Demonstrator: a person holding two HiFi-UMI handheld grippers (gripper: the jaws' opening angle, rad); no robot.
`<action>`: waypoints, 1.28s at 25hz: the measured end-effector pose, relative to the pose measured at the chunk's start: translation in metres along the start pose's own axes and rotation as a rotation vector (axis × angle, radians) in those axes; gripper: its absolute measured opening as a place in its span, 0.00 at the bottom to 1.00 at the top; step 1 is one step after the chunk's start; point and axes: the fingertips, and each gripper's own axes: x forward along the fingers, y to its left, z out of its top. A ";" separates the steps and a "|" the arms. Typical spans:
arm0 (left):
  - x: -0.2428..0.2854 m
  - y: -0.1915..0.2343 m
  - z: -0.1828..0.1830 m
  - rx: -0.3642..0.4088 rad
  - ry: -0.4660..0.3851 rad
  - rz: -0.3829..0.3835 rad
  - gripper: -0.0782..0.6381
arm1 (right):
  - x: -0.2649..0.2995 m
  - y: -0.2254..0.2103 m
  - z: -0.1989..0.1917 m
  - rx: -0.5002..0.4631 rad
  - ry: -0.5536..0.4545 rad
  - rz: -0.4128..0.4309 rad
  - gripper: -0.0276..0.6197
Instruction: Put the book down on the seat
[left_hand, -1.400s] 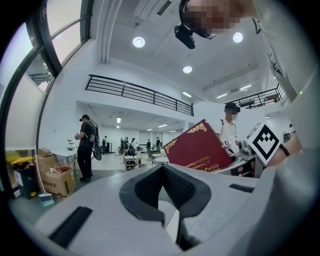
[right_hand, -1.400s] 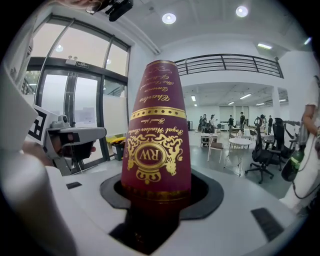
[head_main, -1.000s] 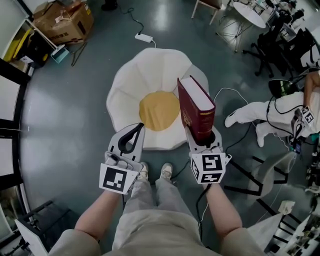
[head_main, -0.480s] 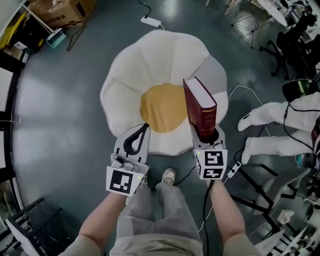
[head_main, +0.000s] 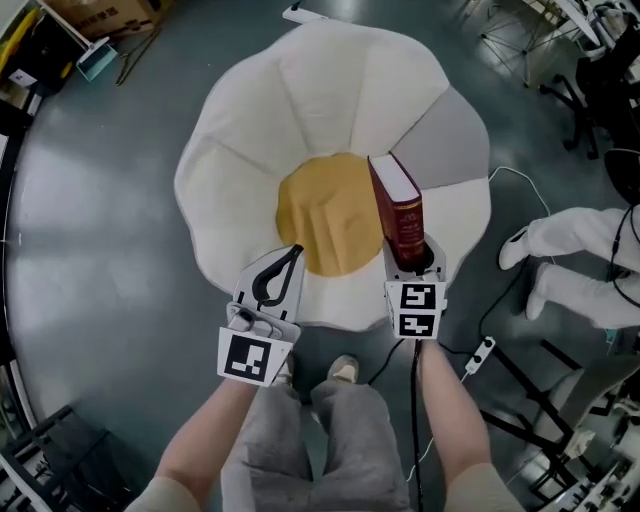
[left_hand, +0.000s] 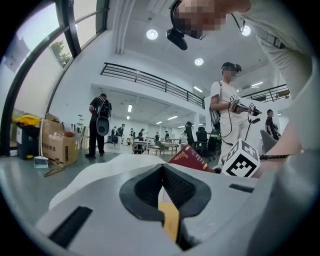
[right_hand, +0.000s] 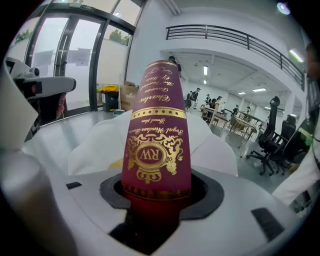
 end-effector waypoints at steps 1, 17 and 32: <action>0.001 0.001 -0.016 -0.012 0.013 -0.002 0.12 | 0.013 0.003 -0.012 -0.016 0.008 -0.006 0.38; 0.017 0.009 -0.146 0.005 0.081 -0.040 0.12 | 0.123 0.085 -0.135 -0.187 0.158 0.090 0.52; -0.025 -0.013 -0.022 -0.022 0.114 -0.050 0.12 | 0.002 0.131 -0.078 0.228 0.182 0.403 0.63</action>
